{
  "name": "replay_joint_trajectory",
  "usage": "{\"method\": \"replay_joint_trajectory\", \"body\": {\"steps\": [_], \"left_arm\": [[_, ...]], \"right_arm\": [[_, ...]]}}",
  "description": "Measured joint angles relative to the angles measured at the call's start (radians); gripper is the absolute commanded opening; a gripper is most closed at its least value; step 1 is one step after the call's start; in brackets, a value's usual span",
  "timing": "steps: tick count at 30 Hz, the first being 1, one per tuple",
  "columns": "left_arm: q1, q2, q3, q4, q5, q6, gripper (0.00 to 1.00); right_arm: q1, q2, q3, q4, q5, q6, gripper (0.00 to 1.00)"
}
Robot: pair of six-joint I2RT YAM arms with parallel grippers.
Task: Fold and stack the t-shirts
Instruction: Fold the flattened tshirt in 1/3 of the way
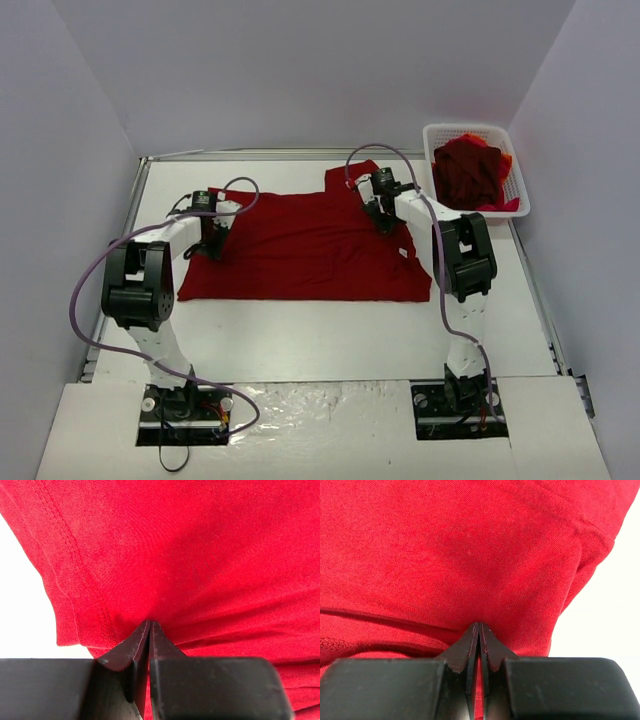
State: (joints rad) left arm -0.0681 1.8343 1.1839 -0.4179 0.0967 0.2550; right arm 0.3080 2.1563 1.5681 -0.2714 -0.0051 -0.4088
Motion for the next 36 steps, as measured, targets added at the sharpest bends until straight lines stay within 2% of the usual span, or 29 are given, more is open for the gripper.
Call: {"method": "replay_joint_trajectory", "body": {"steps": [24, 36], "left_arm": [[-0.038, -0.076, -0.083, -0.09, -0.034, 0.034, 0.02], [-0.04, 0.029, 0.058, -0.214, -0.058, 0.032, 0.03]], "right_arm": [[0.008, -0.063, -0.094, 0.006, 0.002, -0.016, 0.0], [0.021, 0.005, 0.03, -0.122, 0.034, -0.014, 0.0]]}}
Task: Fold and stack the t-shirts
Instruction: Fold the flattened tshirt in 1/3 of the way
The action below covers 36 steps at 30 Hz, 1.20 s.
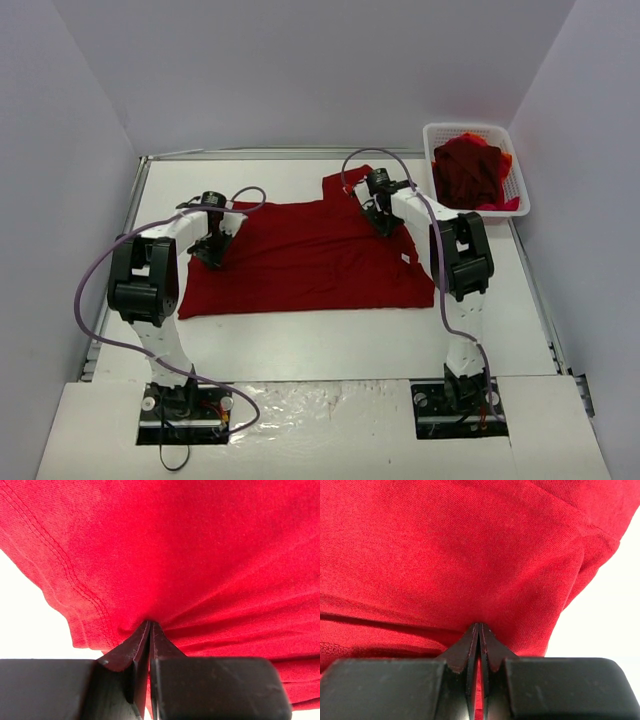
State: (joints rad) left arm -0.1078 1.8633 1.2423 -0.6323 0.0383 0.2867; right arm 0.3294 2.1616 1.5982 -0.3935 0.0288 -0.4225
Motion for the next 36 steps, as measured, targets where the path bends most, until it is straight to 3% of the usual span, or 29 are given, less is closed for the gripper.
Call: {"method": "replay_joint_trajectory", "body": {"steps": [4, 6, 17, 19, 20, 21, 25, 30, 36], "left_arm": [[0.0, 0.013, 0.022, -0.011, -0.01, -0.003, 0.03], [0.0, 0.014, 0.026, -0.008, -0.022, -0.004, 0.09], [0.0, 0.026, 0.115, -0.018, -0.065, -0.021, 0.2], [0.0, 0.015, 0.122, -0.024, -0.066, -0.022, 0.21], [0.0, 0.003, 0.124, -0.033, -0.066, -0.022, 0.22], [0.0, -0.014, 0.132, -0.05, -0.068, -0.022, 0.23], [0.003, -0.106, 0.19, -0.075, -0.077, -0.017, 0.33], [0.039, -0.188, 0.254, -0.027, -0.048, -0.026, 0.37], [0.119, -0.053, 0.32, 0.037, 0.069, -0.046, 0.37]], "right_arm": [[0.0, 0.006, 0.016, -0.018, 0.001, 0.003, 0.0], [0.0, 0.006, 0.019, -0.022, 0.001, 0.003, 0.0], [-0.001, 0.013, 0.129, -0.042, -0.003, 0.015, 0.01], [-0.001, 0.011, 0.148, -0.04, -0.006, 0.021, 0.07], [-0.001, 0.008, 0.156, -0.046, -0.007, 0.024, 0.19], [-0.001, 0.005, 0.165, -0.053, -0.008, 0.03, 0.24], [-0.001, -0.036, 0.205, -0.074, -0.007, 0.032, 0.36], [-0.005, -0.127, 0.274, -0.072, -0.001, 0.051, 0.38], [-0.008, -0.151, 0.306, -0.053, 0.008, 0.058, 0.37]]}}
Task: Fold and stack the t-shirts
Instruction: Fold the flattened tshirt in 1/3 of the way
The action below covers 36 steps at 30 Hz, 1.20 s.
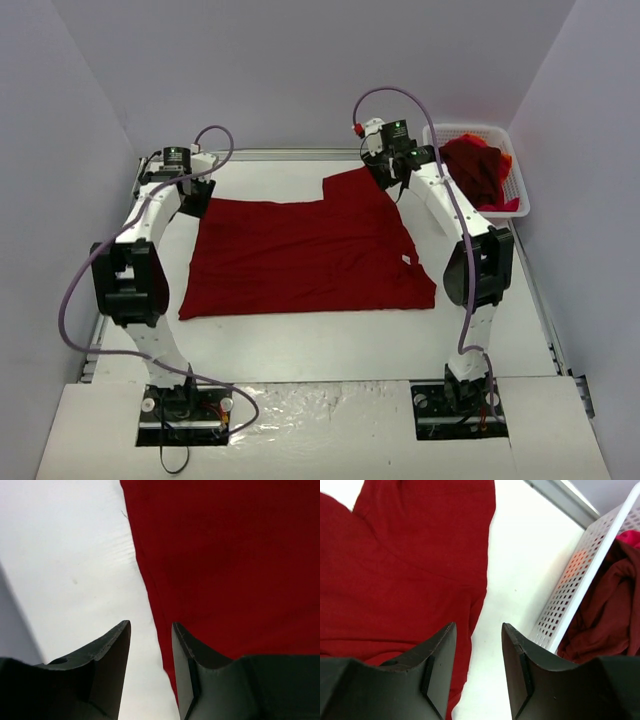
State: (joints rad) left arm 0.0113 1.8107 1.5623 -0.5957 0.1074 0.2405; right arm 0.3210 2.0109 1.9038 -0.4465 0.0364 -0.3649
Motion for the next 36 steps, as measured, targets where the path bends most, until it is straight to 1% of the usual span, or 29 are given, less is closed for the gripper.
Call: {"method": "replay_joint_trajectory", "body": {"steps": [6, 8, 10, 11, 13, 20, 24, 28, 36], "left_arm": [[0.07, 0.232, 0.128, 0.01, 0.157, -0.043, 0.38], [0.092, 0.283, 0.175, 0.016, 0.211, -0.064, 0.38], [0.108, 0.317, 0.219, 0.027, 0.25, -0.082, 0.39], [0.116, 0.324, 0.233, 0.034, 0.263, -0.09, 0.41], [0.126, 0.336, 0.265, 0.041, 0.286, -0.106, 0.41], [0.133, 0.413, 0.377, 0.078, 0.36, -0.156, 0.45], [0.135, 0.485, 0.424, 0.077, 0.379, -0.173, 0.45], [0.14, 0.525, 0.425, 0.077, 0.382, -0.182, 0.46], [0.149, 0.534, 0.445, 0.082, 0.367, -0.192, 0.47]], "right_arm": [[0.0, 0.002, -0.053, -0.005, 0.001, -0.003, 0.37], [0.0, 0.003, -0.074, -0.006, 0.002, -0.005, 0.37], [0.0, 0.008, -0.088, -0.008, 0.002, -0.006, 0.37], [0.0, 0.013, -0.092, -0.008, 0.002, -0.008, 0.37], [0.0, 0.023, -0.097, -0.01, 0.005, -0.01, 0.37], [0.0, 0.052, -0.098, -0.011, 0.016, -0.015, 0.37], [0.0, 0.059, -0.098, -0.01, 0.028, -0.021, 0.37], [0.0, 0.061, -0.105, -0.01, 0.032, -0.026, 0.37], [0.0, 0.066, -0.119, -0.01, 0.036, -0.03, 0.36]]}}
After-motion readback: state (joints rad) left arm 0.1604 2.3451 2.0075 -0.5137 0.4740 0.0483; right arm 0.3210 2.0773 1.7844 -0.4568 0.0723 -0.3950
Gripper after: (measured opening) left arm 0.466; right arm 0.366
